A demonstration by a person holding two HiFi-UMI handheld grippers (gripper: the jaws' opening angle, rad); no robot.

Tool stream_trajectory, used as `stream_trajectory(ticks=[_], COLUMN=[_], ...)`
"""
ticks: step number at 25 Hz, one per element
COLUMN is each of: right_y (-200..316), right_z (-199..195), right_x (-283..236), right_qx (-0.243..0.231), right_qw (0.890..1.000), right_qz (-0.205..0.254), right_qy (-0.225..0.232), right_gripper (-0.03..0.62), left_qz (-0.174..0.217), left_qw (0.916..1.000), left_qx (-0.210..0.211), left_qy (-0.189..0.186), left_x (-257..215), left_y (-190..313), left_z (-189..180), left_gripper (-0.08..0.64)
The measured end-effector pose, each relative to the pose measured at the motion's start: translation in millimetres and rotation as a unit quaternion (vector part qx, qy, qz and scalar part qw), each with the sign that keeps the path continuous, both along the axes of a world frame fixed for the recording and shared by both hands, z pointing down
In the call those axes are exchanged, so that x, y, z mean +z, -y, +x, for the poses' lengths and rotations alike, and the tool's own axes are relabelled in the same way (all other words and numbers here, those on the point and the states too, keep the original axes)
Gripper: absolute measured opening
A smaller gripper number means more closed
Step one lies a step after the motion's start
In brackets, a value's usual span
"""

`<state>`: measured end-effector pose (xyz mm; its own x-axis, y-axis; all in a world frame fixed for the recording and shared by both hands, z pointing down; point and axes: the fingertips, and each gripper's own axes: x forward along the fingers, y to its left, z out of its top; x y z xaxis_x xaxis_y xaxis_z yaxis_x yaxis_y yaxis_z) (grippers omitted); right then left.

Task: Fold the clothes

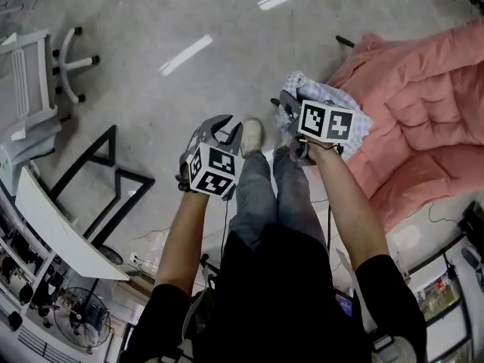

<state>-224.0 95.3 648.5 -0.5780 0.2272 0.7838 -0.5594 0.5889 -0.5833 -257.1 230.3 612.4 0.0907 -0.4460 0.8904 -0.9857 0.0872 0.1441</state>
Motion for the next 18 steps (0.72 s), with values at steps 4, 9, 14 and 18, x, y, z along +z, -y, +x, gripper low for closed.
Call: stream_trajectory(ticks=[4,9,14,18], right_y=[1.5,-3.0,-3.7,0.2], right_z=[-7.5,-9.3,-9.4,-8.9], right_x=[-0.5,-2.4,-5.3,-8.7], right_qx=[-0.01,-0.02,-0.013,0.001], right_qw=[1.0,0.999,0.999,0.999], right_qz=[0.019,0.025,0.012,0.009], right_qy=[0.01,0.02,0.034,0.044], right_gripper=[0.099,0.123,0.181,0.186], left_qz=[0.002,0.003,0.0,0.001], left_qw=[0.9997,0.9992,0.9994,0.9996], left_qx=[-0.022,-0.035,-0.031,-0.025], left_qy=[-0.006,-0.018,-0.016,-0.012], left_x=[17.8,22.7,18.0,15.5], left_y=[0.4,-4.4,-11.3,-11.4], left_z=[0.4,3.6,1.7,-3.5], left_gripper=[0.1,0.1,0.1,0.1])
